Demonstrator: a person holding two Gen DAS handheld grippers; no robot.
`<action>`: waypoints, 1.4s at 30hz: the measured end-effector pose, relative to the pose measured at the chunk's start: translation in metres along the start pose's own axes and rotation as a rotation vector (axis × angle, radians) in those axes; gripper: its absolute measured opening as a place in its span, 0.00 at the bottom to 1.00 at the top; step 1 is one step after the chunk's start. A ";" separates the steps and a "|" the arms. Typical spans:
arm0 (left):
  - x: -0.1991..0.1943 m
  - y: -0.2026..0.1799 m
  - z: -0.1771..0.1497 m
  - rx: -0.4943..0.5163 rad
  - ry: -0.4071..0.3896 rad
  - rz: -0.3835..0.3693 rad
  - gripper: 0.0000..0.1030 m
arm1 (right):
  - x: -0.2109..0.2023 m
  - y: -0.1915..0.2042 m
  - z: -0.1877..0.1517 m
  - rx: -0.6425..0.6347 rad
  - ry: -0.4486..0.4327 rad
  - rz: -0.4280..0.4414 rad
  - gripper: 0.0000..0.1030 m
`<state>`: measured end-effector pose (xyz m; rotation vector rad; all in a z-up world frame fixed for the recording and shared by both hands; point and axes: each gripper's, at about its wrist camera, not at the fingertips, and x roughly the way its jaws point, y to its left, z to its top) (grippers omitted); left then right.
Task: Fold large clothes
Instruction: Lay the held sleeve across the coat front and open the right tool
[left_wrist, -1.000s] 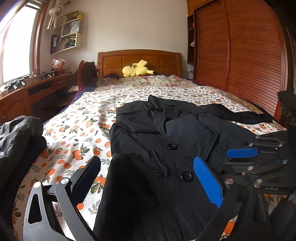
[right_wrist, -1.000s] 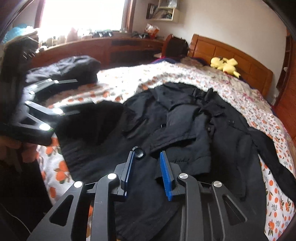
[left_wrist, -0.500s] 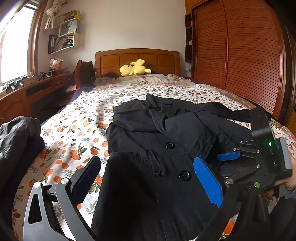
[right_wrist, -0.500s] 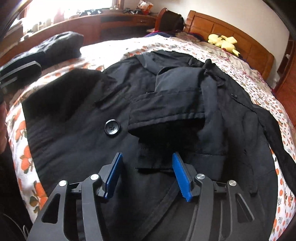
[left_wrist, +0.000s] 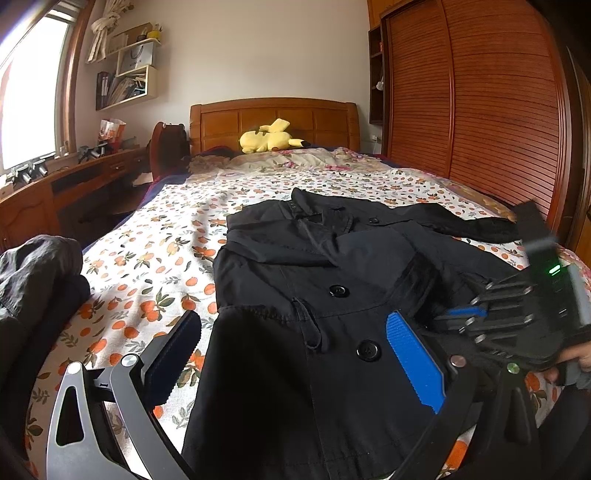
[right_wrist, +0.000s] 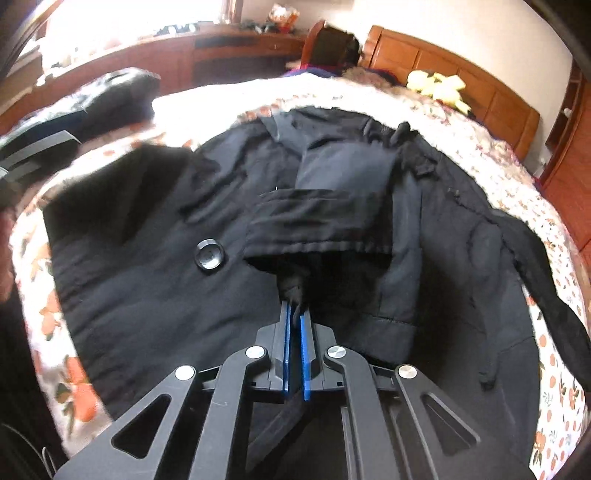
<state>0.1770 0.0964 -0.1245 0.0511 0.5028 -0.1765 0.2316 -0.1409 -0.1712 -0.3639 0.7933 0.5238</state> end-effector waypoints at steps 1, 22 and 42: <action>0.000 0.001 0.000 0.001 0.000 0.001 0.98 | -0.010 0.000 0.002 0.003 -0.022 0.000 0.03; -0.009 0.004 0.004 -0.006 -0.026 0.001 0.98 | -0.125 0.006 0.035 0.098 -0.231 0.167 0.03; -0.003 -0.014 0.004 0.025 -0.014 -0.014 0.98 | -0.079 -0.123 -0.012 0.291 -0.159 -0.134 0.75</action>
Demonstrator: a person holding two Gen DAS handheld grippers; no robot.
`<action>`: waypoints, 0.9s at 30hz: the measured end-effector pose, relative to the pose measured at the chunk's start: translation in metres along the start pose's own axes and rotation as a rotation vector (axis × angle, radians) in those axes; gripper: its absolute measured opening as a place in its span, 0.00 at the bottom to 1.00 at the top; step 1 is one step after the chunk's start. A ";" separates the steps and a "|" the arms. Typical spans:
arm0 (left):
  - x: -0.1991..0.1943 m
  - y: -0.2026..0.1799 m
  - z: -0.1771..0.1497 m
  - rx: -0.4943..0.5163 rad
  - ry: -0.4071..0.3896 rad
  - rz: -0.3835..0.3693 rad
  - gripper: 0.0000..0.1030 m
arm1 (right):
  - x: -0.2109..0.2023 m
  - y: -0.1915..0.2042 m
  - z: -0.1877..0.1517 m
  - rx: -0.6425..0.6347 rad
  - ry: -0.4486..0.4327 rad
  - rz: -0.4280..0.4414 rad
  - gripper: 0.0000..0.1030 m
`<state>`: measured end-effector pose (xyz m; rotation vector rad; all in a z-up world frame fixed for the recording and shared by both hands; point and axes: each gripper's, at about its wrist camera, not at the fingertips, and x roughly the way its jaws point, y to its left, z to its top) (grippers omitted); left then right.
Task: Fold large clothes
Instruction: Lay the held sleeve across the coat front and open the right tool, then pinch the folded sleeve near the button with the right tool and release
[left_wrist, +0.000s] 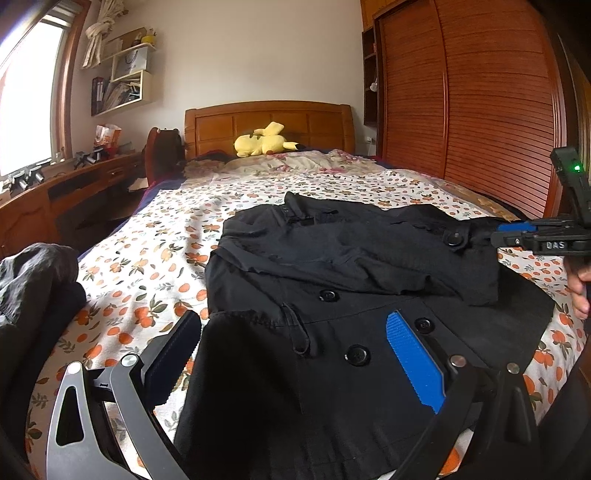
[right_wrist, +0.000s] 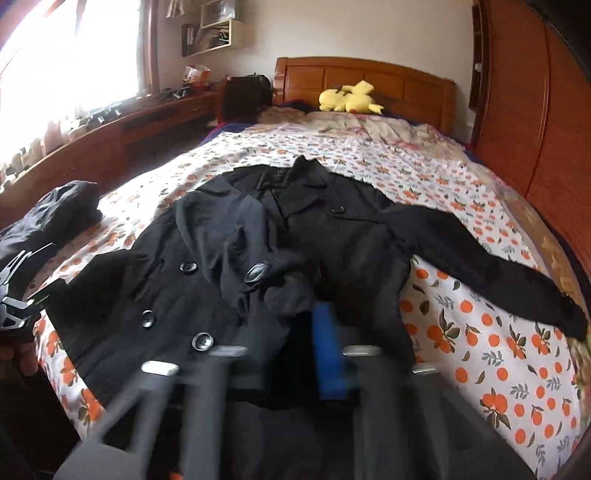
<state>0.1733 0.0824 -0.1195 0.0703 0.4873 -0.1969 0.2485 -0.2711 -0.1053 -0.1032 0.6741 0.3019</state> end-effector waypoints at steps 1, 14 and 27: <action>0.001 -0.002 0.000 0.003 0.001 -0.001 0.98 | -0.003 -0.003 -0.001 -0.006 -0.026 -0.014 0.81; 0.024 -0.036 0.003 0.009 0.019 -0.042 0.98 | 0.039 -0.025 -0.043 0.074 0.141 0.057 0.21; 0.034 -0.075 -0.002 0.038 0.041 -0.092 0.98 | 0.041 -0.034 -0.057 0.128 0.141 0.029 0.45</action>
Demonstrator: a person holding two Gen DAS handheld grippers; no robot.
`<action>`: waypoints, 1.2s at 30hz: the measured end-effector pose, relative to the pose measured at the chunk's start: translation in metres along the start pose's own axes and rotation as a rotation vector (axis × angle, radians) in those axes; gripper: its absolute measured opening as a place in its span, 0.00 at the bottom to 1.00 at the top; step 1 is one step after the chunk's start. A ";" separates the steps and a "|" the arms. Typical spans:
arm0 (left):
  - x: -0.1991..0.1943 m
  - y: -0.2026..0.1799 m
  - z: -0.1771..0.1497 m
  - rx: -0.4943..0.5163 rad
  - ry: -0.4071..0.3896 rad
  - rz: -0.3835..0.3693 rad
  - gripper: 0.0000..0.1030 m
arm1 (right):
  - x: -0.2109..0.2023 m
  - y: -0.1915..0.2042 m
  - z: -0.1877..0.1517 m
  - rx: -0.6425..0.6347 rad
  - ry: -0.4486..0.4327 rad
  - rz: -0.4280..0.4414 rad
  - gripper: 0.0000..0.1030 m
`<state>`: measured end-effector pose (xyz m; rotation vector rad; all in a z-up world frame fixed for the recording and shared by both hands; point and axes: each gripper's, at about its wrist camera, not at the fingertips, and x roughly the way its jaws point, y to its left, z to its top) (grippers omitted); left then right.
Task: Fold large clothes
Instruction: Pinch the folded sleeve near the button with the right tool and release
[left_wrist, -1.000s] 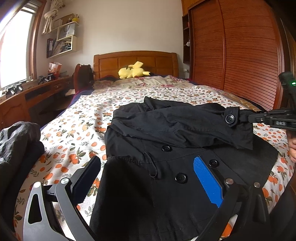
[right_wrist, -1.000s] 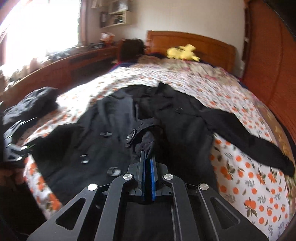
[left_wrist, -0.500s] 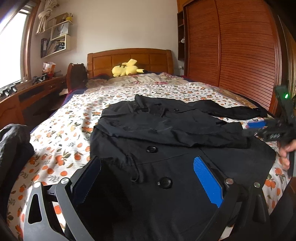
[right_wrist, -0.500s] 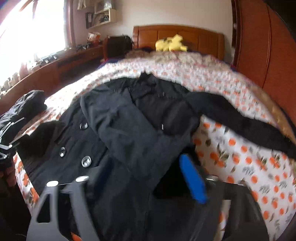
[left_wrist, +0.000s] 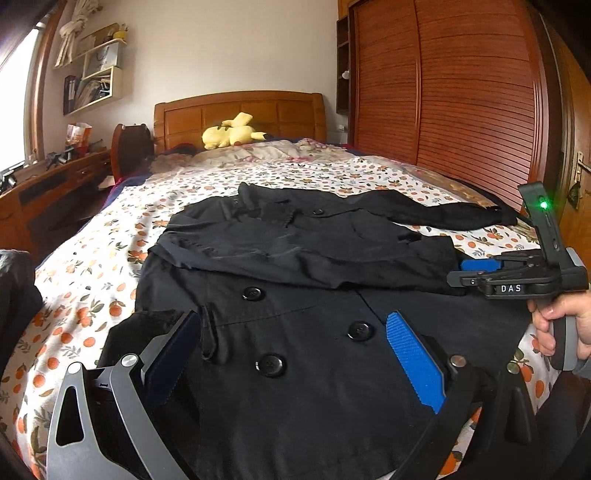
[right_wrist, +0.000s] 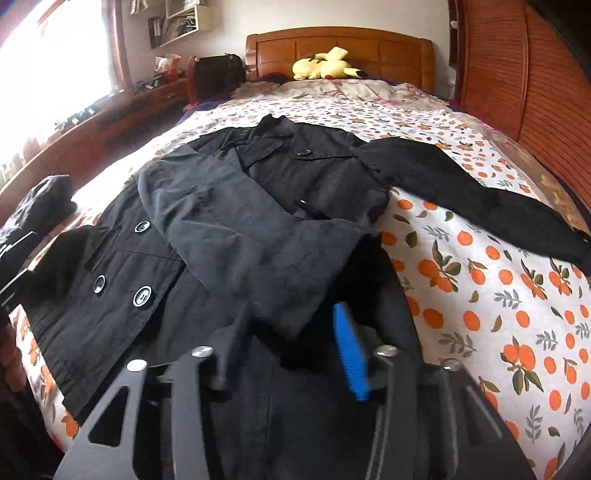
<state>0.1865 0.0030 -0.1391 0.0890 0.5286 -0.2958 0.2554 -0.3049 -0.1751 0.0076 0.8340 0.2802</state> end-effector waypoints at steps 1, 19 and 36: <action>0.001 -0.002 -0.001 0.002 0.005 -0.002 0.98 | 0.002 -0.001 0.000 0.003 0.007 0.005 0.45; -0.003 -0.017 0.005 0.014 0.010 0.044 0.98 | -0.031 0.037 -0.010 -0.054 -0.004 0.208 0.03; 0.037 -0.014 0.029 0.027 -0.022 0.026 0.98 | -0.055 0.027 0.019 -0.093 -0.160 0.178 0.66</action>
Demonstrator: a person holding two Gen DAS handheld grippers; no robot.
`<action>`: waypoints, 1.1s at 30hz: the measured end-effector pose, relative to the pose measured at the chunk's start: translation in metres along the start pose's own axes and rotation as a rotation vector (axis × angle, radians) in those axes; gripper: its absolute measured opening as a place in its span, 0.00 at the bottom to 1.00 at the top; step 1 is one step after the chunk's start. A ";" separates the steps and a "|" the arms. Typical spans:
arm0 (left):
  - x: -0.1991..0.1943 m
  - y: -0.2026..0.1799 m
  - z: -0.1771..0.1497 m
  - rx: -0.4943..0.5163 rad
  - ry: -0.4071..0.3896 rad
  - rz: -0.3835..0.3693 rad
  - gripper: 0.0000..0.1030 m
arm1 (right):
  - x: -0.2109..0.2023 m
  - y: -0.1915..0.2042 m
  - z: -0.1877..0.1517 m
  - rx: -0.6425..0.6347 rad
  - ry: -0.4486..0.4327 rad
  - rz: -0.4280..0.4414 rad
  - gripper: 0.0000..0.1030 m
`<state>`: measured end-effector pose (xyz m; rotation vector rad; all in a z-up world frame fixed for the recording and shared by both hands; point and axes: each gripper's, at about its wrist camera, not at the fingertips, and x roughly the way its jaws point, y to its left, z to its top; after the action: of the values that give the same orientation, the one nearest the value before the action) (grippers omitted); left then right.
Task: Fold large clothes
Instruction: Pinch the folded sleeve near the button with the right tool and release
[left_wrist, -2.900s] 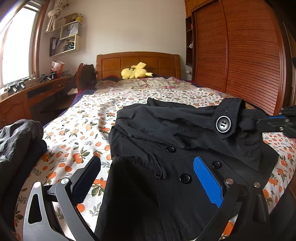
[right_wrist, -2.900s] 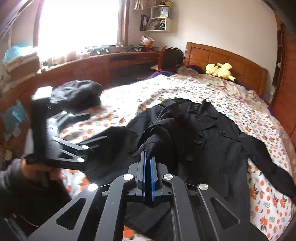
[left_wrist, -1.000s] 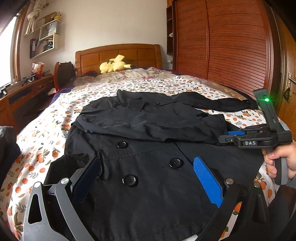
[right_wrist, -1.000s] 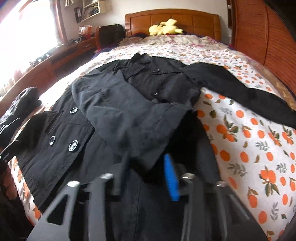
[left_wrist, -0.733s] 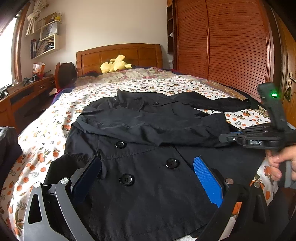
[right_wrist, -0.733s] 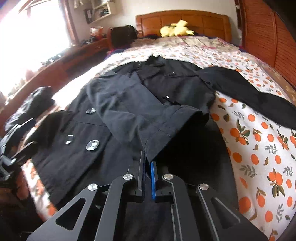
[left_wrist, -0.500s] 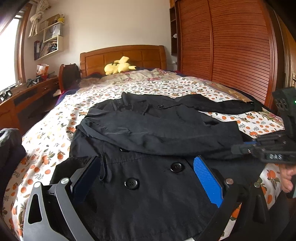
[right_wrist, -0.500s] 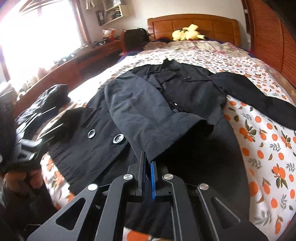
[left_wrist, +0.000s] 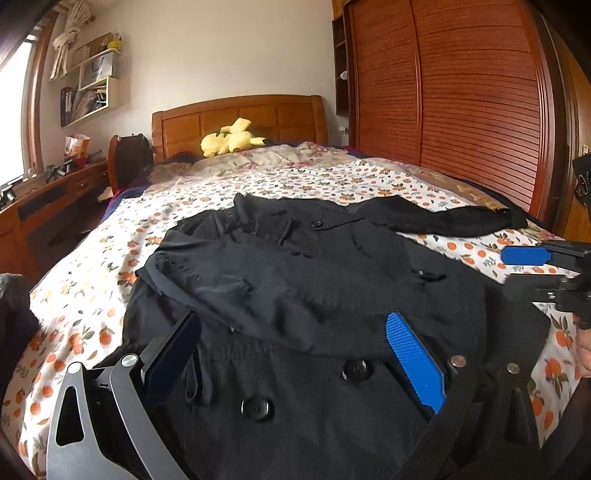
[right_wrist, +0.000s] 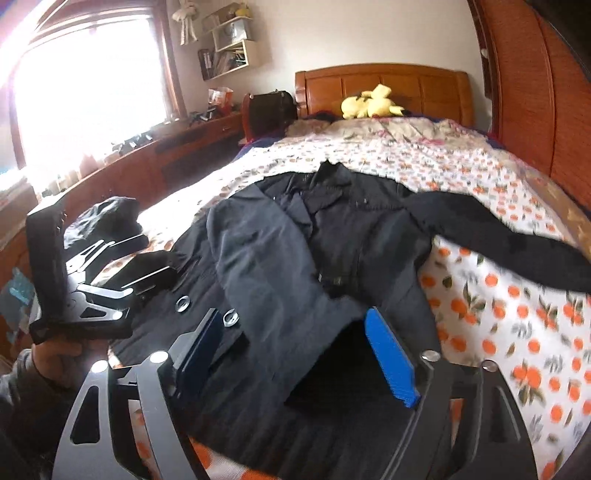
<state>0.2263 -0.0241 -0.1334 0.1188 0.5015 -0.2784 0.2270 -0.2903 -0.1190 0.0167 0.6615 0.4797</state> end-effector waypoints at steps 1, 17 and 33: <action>0.003 0.000 0.002 -0.001 -0.006 -0.001 0.98 | 0.008 0.000 0.004 -0.012 0.007 0.005 0.51; 0.021 0.009 -0.015 -0.028 -0.025 -0.041 0.98 | 0.082 -0.027 -0.022 -0.021 0.243 -0.074 0.00; 0.012 0.010 -0.022 -0.033 -0.068 -0.047 0.98 | 0.015 -0.047 0.004 0.012 0.082 -0.127 0.56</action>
<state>0.2295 -0.0131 -0.1583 0.0653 0.4414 -0.3193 0.2596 -0.3251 -0.1325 -0.0336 0.7408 0.3555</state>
